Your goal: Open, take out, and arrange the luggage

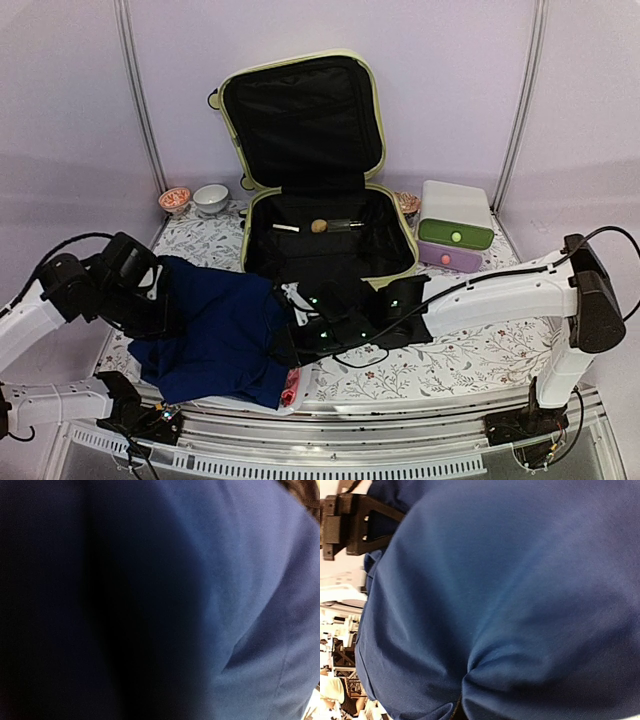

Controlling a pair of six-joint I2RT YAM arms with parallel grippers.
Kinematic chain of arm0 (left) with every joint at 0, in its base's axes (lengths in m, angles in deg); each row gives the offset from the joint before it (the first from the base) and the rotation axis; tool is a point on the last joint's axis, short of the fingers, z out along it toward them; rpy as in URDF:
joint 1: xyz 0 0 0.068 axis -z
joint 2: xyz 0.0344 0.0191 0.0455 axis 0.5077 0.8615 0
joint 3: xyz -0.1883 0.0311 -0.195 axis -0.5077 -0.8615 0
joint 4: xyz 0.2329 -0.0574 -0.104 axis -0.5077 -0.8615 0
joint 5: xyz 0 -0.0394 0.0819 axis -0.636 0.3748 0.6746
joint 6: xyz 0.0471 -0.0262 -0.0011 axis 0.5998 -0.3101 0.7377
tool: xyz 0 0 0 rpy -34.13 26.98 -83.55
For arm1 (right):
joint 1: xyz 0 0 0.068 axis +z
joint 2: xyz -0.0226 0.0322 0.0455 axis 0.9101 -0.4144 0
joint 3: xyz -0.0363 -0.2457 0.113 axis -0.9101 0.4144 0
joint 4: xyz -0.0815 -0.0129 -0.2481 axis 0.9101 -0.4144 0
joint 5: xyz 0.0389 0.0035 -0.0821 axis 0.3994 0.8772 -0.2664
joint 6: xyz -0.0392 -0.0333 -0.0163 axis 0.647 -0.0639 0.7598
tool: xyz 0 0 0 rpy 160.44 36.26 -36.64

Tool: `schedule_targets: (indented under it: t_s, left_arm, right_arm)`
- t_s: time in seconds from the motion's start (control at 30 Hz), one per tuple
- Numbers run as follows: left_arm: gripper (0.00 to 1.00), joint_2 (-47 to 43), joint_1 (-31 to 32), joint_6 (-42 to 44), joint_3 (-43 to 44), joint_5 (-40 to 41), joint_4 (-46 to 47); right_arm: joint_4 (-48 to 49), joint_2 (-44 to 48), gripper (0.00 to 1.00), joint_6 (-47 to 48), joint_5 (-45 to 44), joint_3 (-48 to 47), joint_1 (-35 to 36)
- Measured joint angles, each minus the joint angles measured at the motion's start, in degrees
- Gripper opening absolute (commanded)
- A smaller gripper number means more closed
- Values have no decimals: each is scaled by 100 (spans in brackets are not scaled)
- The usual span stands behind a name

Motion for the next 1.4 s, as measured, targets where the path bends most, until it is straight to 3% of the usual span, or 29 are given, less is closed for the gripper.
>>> schedule_targets:
  t_s: [0.03, 0.07, 0.13, 0.17, 0.3, 0.5, 0.53, 0.57, 0.6, 0.63, 0.8, 0.87, 1.03, 1.13, 1.27, 1.4]
  left_arm:
    - [13, -28, -35, -2, -212, -35, 140]
    - [32, -39, -72, -7, -369, -44, 234]
    - [54, -28, -118, 2, -476, 17, 332]
    - [61, -22, -127, -26, -461, 94, 341]
    - [79, 68, -179, -107, 192, 713, -59]
    - [84, 144, -192, -63, 1897, 1379, -466]
    - [81, 142, -192, -59, 2055, 1429, -527]
    - [69, 146, -192, -50, 2157, 1480, -570]
    - [29, 164, -195, -35, 2214, 1517, -601]
    - [1, 184, -197, -39, 2227, 1521, -605]
    - [0, -79, -203, 190, 1510, 579, 387]
    - [0, -306, -203, 168, 754, -33, 1051]
    - [0, -337, -262, -120, -892, -708, 2133]
    - [0, -275, -452, -411, -1777, -852, 2747]
    - [0, -417, -599, -894, -2514, -802, 3508]
    - [0, -492, -614, -1091, -2531, -708, 3620]
  right_arm:
    - [-59, -90, 6, -37, -4, 0, -9]
    - [-116, -168, 12, -59, -11, -4, -15]
    - [-273, -328, 44, -76, -48, -50, -28]
    - [-341, -361, 52, -105, -57, -66, -35]
    - [-684, -223, 70, -11, -275, -90, -37]
    - [-1110, 640, 71, 229, -1069, -13, -20]
    - [-1141, 734, 70, 291, -1180, -76, -20]
    - [-1165, 769, 68, 350, -1261, -160, -20]
    - [-1211, 761, 65, 437, -1338, -365, -22]
    - [-1213, 719, 60, 520, -1340, -520, -24]
    - [-715, 302, 14, 962, -772, -1270, -55]
    - [-315, 59, 4, 1012, -240, -1355, -96]
    - [404, -726, 3, 1027, 671, -1287, -278]
    - [503, -1281, 3, 1016, 774, -1161, -439]
    - [472, -1908, 2, 990, 778, -1270, -538]
    - [431, -1867, 3, 986, 614, -1287, -531]
